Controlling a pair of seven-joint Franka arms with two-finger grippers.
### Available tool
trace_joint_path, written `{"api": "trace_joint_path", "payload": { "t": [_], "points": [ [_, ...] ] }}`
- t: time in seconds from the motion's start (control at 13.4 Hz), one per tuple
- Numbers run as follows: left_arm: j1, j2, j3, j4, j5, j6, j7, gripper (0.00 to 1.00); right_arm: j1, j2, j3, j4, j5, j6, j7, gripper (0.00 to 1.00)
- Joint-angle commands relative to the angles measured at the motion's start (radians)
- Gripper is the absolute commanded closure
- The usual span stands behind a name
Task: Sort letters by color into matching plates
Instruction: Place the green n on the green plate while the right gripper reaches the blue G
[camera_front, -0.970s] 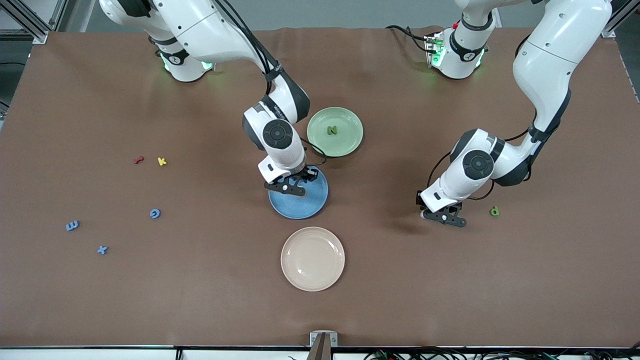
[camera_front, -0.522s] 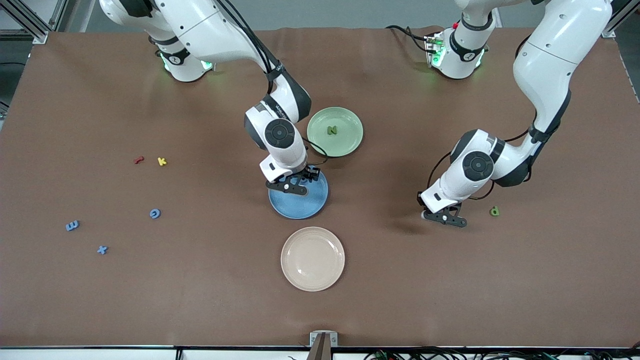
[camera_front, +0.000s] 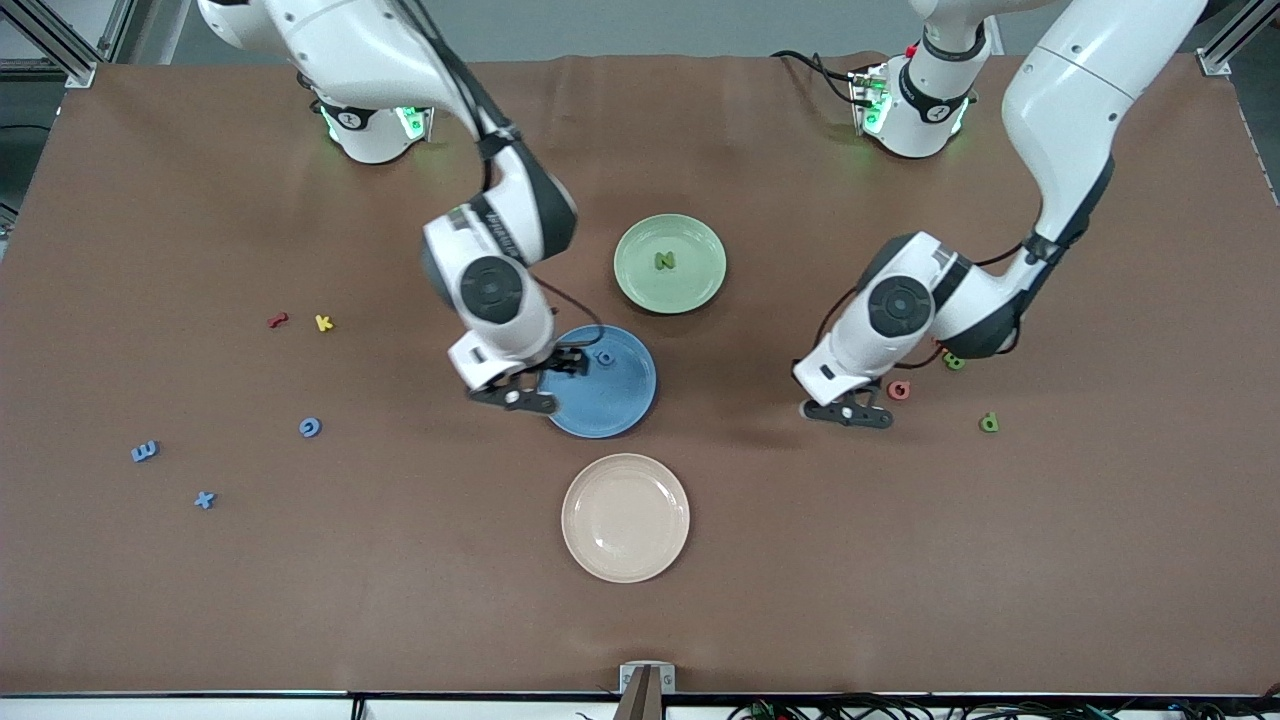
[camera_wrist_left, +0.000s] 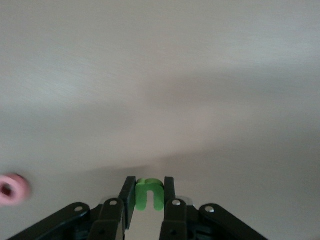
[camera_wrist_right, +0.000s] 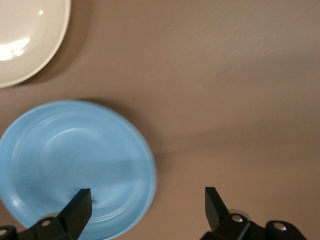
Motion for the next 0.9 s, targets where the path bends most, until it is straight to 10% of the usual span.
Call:
{"api": "trace_joint_path", "payload": {
  "t": [0.0,0.67,0.82],
  "points": [
    [-0.036,-0.011,-0.068,-0.010,0.010,-0.028,-0.197,1.00,-0.138,-0.045,0.009,-0.046,-0.013,-0.011,-0.206,0.00],
    [-0.375,0.004,-0.070,-0.016,0.011,-0.016,-0.913,0.98,-0.527,-0.021,0.012,-0.076,-0.111,0.142,-0.801,0.00],
    [-0.409,0.026,-0.070,-0.017,0.011,-0.016,-1.007,0.84,-0.555,-0.016,0.012,-0.145,-0.109,0.225,-0.857,0.00]
  ]
}}
